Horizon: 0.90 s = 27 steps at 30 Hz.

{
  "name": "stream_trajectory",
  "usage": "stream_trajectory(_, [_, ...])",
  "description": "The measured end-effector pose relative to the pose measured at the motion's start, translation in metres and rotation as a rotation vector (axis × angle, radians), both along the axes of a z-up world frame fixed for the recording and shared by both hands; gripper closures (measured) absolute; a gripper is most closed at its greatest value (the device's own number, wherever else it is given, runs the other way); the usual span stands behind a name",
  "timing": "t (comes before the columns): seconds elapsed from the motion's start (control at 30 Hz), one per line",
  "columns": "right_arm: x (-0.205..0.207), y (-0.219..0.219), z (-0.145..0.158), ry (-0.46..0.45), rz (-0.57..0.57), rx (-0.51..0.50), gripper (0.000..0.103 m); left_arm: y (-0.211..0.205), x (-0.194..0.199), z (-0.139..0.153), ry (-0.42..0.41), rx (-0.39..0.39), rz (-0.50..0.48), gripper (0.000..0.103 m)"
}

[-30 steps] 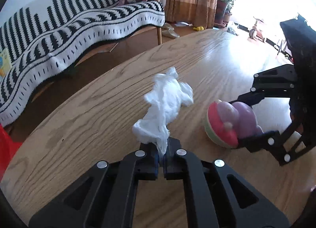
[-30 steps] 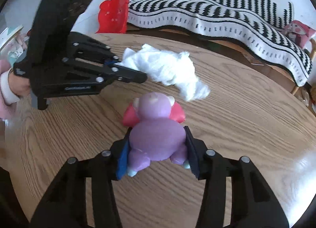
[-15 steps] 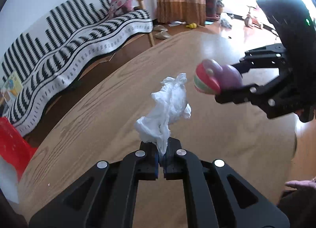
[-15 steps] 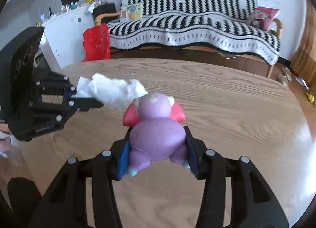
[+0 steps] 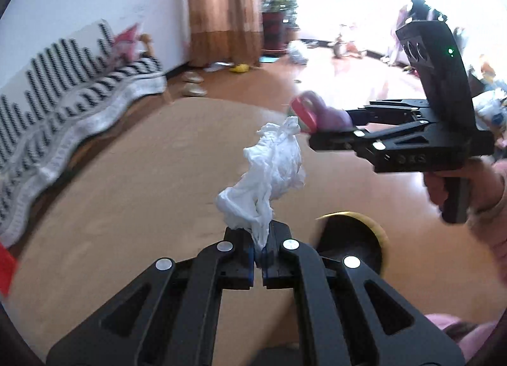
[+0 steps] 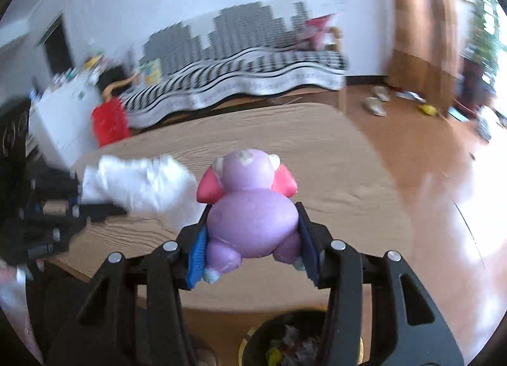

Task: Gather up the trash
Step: 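Carry the tissue and toy over the black bin and open both tools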

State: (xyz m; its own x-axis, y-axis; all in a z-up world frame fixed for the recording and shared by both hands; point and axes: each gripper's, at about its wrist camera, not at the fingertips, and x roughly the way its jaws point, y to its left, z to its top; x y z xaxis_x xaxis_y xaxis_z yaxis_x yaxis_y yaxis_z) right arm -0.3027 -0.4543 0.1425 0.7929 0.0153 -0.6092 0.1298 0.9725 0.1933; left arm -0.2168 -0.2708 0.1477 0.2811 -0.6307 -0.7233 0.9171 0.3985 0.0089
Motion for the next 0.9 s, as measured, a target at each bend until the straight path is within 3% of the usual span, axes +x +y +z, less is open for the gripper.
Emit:
stream_trajectory(0.1, [-0.049,-0.032,-0.008,-0.005,-0.094,0.043,0.054,-0.036,-0.034,-0.025,0.104,0.011,-0.050,0.101])
stream_trajectory(0.2, [-0.093,-0.056,-0.038,-0.005,-0.191,0.122,0.054,-0.076,-0.066,-0.079,0.283,0.050,-0.065,0.101])
stream_trajectory(0.33, [-0.150,-0.084,-0.118,0.039,-0.347,0.303,0.054,-0.106,-0.086,-0.146,0.428,0.096,-0.048,0.101])
stream_trajectory(0.37, [-0.161,-0.088,-0.154,0.084,-0.376,0.378,0.054,-0.109,-0.090,-0.163,0.435,0.102,-0.048,0.101])
stream_trajectory(0.4, [-0.164,-0.089,-0.173,0.116,-0.385,0.409,0.054,-0.111,-0.094,-0.181,0.433,0.131,-0.042,0.101])
stream_trajectory(0.43, [-0.169,-0.086,-0.202,0.175,-0.398,0.448,0.054,-0.115,-0.094,-0.209,0.478,0.218,-0.022,0.101])
stream_trajectory(0.5, [-0.177,-0.082,-0.231,0.218,-0.394,0.510,0.054,-0.119,-0.092,-0.231,0.571,0.283,-0.021,0.101])
stream_trajectory(0.57, [-0.178,-0.079,-0.246,0.233,-0.386,0.556,0.054,-0.118,-0.089,-0.236,0.538,0.306,-0.017,0.101])
stream_trajectory(0.63, [-0.177,-0.081,-0.252,0.248,-0.377,0.554,0.054,-0.117,-0.083,-0.237,0.559,0.294,0.001,0.101])
stream_trajectory(0.9, [-0.157,-0.084,-0.242,0.234,-0.375,0.542,0.054,-0.111,-0.077,-0.239,0.577,0.290,0.032,0.101])
